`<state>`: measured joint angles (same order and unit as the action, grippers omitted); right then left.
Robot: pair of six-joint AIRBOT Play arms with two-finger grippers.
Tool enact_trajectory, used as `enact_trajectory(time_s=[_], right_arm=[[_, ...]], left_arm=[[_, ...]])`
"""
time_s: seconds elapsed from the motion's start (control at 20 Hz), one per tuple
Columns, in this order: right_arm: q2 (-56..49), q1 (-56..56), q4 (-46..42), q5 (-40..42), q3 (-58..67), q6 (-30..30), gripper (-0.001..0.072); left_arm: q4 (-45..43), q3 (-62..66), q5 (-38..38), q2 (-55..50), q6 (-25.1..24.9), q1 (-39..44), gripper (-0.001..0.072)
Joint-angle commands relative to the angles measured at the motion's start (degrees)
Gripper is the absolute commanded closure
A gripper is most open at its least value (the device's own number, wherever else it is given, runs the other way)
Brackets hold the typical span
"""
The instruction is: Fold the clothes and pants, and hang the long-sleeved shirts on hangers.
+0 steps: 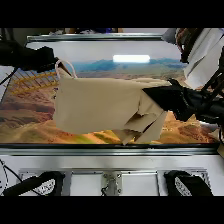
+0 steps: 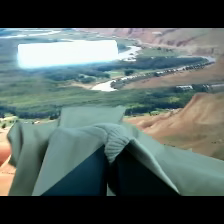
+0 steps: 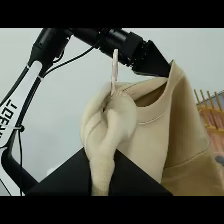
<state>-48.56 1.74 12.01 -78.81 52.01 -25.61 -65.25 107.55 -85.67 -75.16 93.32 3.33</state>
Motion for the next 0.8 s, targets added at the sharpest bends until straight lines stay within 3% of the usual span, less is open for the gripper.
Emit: enact_trajectory(time_s=[0.0, 0.05, 0.15, 0.2, 0.45, 0.75], right_arm=[[0.0, -0.1, 0.9, -0.8, 0.0, -1.5, 0.0695], [0.0, -0.1, 2.3, -0.7, 0.0, -1.4, 0.0694], [0.0, 0.0, 5.1, -0.5, 0.0, -1.4, 0.0694], [0.0, 0.0, 5.9, -0.5, 0.0, -1.4, 0.0695], [0.0, 0.0, 7.0, 4.1, 0.0, -0.4, 0.0695], [0.1, 6.4, 15.2, 12.3, 0.4, 9.8, 0.0694]], left_arm=[[0.4, 8.5, -5.3, -6.1, -0.1, 3.9, 0.0685], [0.4, 10.2, -6.9, -7.5, -0.1, 4.3, 0.0669], [0.4, 9.5, -7.0, -8.1, -0.1, 4.4, 0.0166], [0.5, 8.5, -6.6, -7.8, -0.1, 4.0, 0.0128], [1.0, 7.3, -5.4, -4.8, 0.0, -0.7, 0.0128], [0.9, 7.3, -2.1, 2.1, 0.0, -6.8, 0.0158]])
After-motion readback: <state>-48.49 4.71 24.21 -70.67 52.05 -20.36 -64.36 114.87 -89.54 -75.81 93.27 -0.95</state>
